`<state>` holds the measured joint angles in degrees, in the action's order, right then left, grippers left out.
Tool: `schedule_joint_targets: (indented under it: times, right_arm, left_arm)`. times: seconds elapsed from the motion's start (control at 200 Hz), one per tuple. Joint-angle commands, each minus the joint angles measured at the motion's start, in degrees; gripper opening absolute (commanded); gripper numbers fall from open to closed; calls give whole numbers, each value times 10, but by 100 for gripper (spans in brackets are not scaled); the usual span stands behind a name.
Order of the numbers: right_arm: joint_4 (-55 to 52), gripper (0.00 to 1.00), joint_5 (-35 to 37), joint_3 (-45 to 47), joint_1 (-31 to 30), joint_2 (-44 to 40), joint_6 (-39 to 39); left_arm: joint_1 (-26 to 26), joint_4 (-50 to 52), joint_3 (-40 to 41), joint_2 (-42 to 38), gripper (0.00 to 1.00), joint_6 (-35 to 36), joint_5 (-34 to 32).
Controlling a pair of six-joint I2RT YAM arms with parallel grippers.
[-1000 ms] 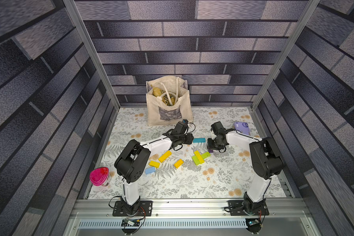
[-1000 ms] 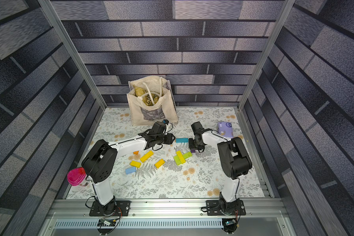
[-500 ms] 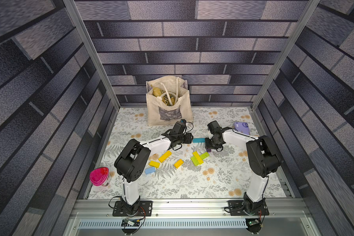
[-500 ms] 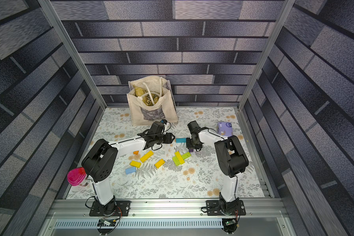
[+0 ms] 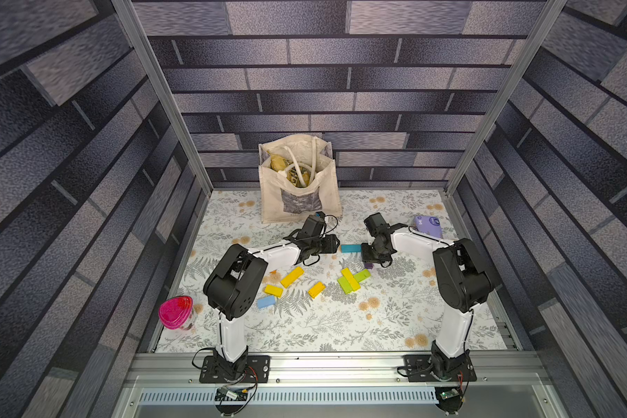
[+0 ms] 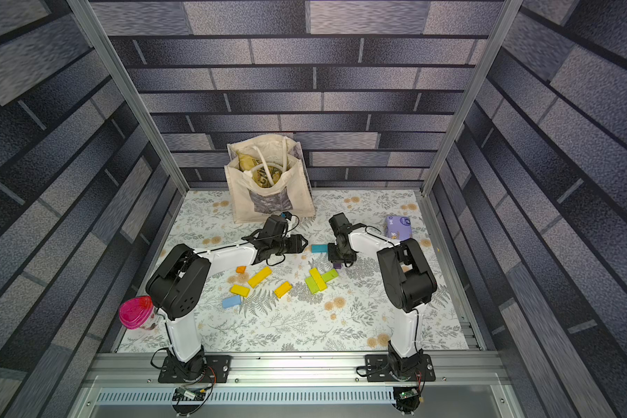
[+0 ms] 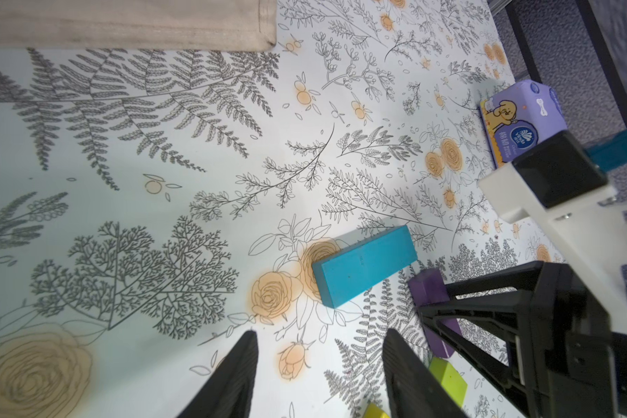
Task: Assemble the letter p with building blocks
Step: Assemble the building block at the center of the board.
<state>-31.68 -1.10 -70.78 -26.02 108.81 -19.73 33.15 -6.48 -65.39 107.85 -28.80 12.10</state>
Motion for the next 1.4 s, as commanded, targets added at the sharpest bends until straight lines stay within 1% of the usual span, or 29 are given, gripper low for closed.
schedule_joint_targets:
  times: [0.0, 0.987, 1.392]
  right_arm:
    - [-13, 15, 9, -3, -8, 19, -17]
    - [-21, 26, 17, -32, -23, 47, -16]
    - [-24, 27, 19, -34, -27, 51, -15]
  left_arm:
    - [-3, -3, 2, 5, 58, -8, 11]
    - [-4, 12, -18, 13, 58, -5, 12]
    - [-5, 12, -16, 16, 58, -6, 13]
